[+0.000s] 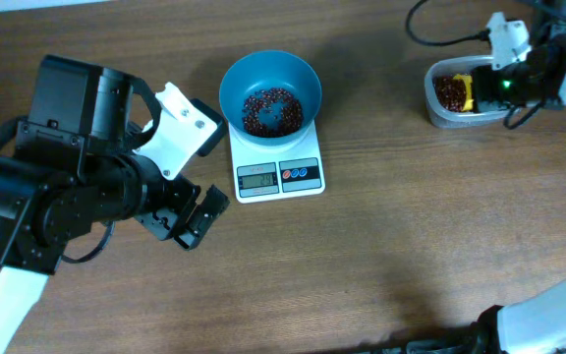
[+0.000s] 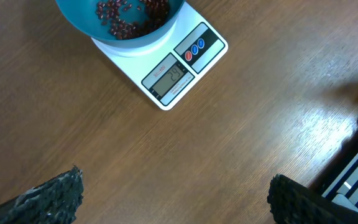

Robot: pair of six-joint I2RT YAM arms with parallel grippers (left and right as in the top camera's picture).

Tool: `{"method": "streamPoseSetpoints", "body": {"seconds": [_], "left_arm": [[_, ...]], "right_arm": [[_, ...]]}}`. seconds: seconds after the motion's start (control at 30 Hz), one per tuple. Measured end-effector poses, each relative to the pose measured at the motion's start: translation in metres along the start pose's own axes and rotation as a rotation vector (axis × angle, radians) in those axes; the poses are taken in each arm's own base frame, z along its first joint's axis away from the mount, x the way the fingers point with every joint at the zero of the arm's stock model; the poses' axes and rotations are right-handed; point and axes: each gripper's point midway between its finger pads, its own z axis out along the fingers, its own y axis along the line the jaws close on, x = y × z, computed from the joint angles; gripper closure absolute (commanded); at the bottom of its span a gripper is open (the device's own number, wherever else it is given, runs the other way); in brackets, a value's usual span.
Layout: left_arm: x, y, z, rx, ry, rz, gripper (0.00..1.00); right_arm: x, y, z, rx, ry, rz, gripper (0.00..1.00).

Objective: Scoop item into bowl and weigh 50g on scale

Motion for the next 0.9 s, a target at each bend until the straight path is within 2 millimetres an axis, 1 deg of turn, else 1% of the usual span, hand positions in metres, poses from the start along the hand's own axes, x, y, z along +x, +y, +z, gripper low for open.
{"method": "streamPoseSetpoints", "body": {"seconds": [0.1,0.27,0.4,0.57,0.67,0.73,0.9], "left_arm": [[0.0,0.0,0.0,0.0,0.0,0.0,0.01],[0.0,0.0,0.0,0.0,0.0,0.0,0.01],[0.0,0.0,0.0,0.0,0.0,0.0,0.01],[0.0,0.0,0.0,0.0,0.0,0.0,0.01],[0.0,0.0,0.0,0.0,0.0,0.0,0.01],[0.0,0.0,0.0,0.0,0.0,0.0,0.01],[0.0,0.0,0.0,0.0,0.0,0.0,0.01]], "right_arm": [[0.001,-0.007,-0.003,-0.055,-0.02,0.06,0.96],[0.003,-0.027,-0.011,-0.13,-0.057,0.194,0.96],[0.003,-0.036,-0.016,-0.171,-0.086,0.253,0.96],[0.002,-0.034,-0.018,-0.196,-0.096,0.262,0.96],[-0.002,-0.03,-0.021,-0.222,-0.111,0.258,0.96],[-0.005,-0.03,-0.026,-0.222,-0.126,0.252,0.96],[-0.017,-0.032,-0.049,-0.204,-0.183,0.236,0.96]]}}
